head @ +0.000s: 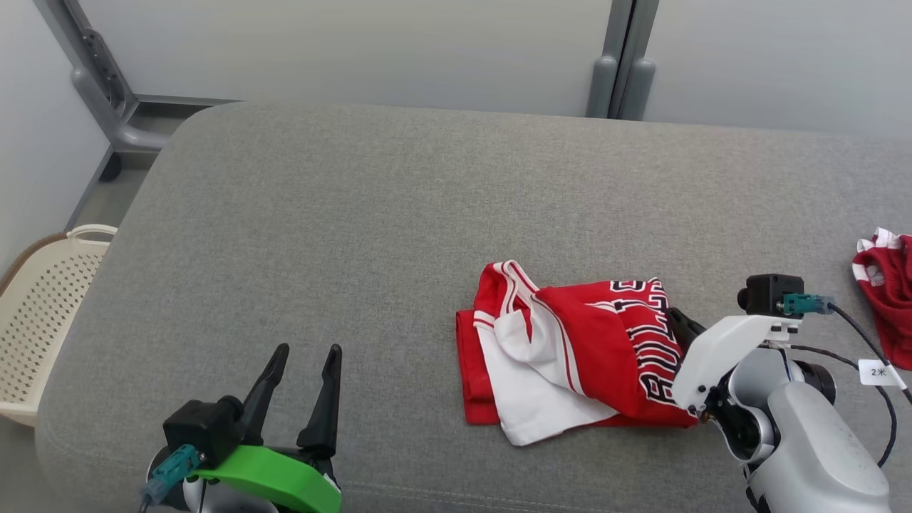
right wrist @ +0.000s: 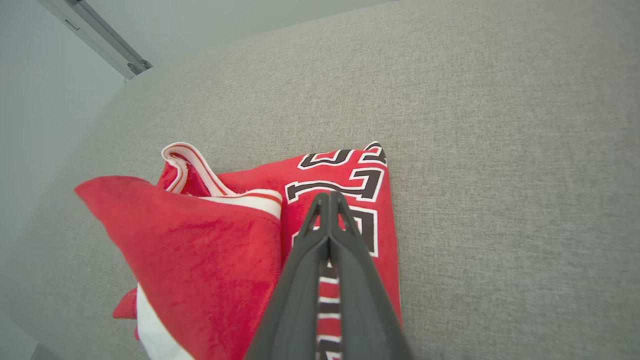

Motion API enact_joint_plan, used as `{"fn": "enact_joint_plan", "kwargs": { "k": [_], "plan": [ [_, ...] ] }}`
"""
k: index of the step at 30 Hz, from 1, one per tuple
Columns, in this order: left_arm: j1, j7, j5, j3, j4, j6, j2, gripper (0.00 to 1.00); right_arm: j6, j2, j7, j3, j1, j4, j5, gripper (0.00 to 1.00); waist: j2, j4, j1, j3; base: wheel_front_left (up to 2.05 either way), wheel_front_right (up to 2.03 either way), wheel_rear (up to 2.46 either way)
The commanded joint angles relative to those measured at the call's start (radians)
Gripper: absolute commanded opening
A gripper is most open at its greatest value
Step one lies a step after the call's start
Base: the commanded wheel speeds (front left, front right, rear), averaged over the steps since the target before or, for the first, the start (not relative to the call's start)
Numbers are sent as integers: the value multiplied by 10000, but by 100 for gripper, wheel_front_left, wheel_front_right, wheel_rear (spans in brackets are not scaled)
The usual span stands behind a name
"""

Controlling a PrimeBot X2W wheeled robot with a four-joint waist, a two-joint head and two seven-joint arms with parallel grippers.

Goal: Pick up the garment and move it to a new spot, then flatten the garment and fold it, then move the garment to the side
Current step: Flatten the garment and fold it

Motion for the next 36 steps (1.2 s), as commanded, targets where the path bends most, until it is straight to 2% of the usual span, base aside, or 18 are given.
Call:
{"fn": "enact_joint_plan", "kwargs": {
  "k": [1, 10, 18, 31, 36],
  "plan": [
    [9, 38, 59, -7, -45, 47, 74, 100, -1, -10, -136, -25, 104, 189, 63, 0, -1, 149, 0, 152, 0, 0, 0],
    [-271, 65, 115, -34, -158, 83, 88, 100, -1, -102, -521, 772, -462, 1110, 592, 0, -1, 575, 0, 599, 0, 0, 0],
    [-356, 2, 78, -29, -96, 77, 79, 100, -1, -182, -621, 2130, -905, 1440, 1315, 0, -1, 754, 0, 708, 0, 0, 0],
    [-386, -108, 2, 8, -28, 130, 47, 100, -1, -639, -545, 5566, -666, 244, 2692, 0, -1, 526, 0, 684, 0, 0, 0],
    [-392, -125, -19, 18, -16, 150, 40, 100, -1, -865, -931, 6144, -889, -70, 2842, 0, -1, 390, 0, 673, 0, 0, 0]
  ]
}}
